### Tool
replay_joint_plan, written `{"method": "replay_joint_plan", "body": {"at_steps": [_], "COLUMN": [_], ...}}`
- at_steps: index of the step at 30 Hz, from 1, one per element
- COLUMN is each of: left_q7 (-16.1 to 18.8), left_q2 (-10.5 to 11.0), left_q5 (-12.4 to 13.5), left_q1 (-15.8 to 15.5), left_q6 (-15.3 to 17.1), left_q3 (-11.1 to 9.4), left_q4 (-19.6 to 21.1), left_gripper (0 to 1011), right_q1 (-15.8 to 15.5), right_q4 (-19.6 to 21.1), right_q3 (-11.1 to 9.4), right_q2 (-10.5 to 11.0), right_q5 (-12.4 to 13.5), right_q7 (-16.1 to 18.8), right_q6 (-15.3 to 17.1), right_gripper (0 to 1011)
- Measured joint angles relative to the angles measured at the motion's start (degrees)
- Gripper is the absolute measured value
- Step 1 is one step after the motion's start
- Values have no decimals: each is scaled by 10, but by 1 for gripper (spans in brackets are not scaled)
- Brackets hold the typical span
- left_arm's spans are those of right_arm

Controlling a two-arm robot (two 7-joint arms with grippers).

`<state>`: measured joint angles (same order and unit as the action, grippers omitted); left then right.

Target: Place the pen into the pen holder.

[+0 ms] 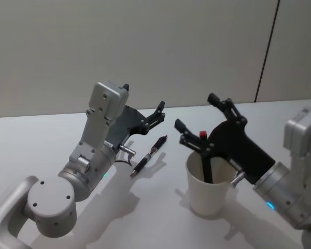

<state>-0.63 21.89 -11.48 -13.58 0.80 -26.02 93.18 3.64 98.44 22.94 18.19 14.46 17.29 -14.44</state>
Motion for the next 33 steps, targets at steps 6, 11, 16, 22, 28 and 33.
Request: {"method": "replay_joint_plan", "body": {"at_steps": [6, 11, 16, 22, 28, 33], "left_q7": [0, 0, 0, 0, 0, 0], "left_q2": [0, 0, 0, 0, 0, 0], "left_q5": [0, 0, 0, 0, 0, 0], "left_q1": [0, 0, 0, 0, 0, 0], "left_q6": [0, 0, 0, 0, 0, 0], "left_q3": [0, 0, 0, 0, 0, 0], "left_q4": [0, 0, 0, 0, 0, 0], "left_gripper": [1001, 1001, 1001, 1001, 1001, 1001], "right_q1": [-6, -15, -28, -49, -64, -77], "right_q4": [27, 46, 62, 73, 74, 71], "right_q3": [-20, -39, -63, -94, -117, -136], "right_q2": [25, 51, 85, 129, 162, 188], "right_q5": [20, 42, 69, 106, 137, 161], "right_q7": [-9, -24, -44, -66, -82, -94], "right_q6": [8, 19, 39, 72, 101, 125], "right_gripper": [1002, 1001, 1001, 1001, 1001, 1002]}}
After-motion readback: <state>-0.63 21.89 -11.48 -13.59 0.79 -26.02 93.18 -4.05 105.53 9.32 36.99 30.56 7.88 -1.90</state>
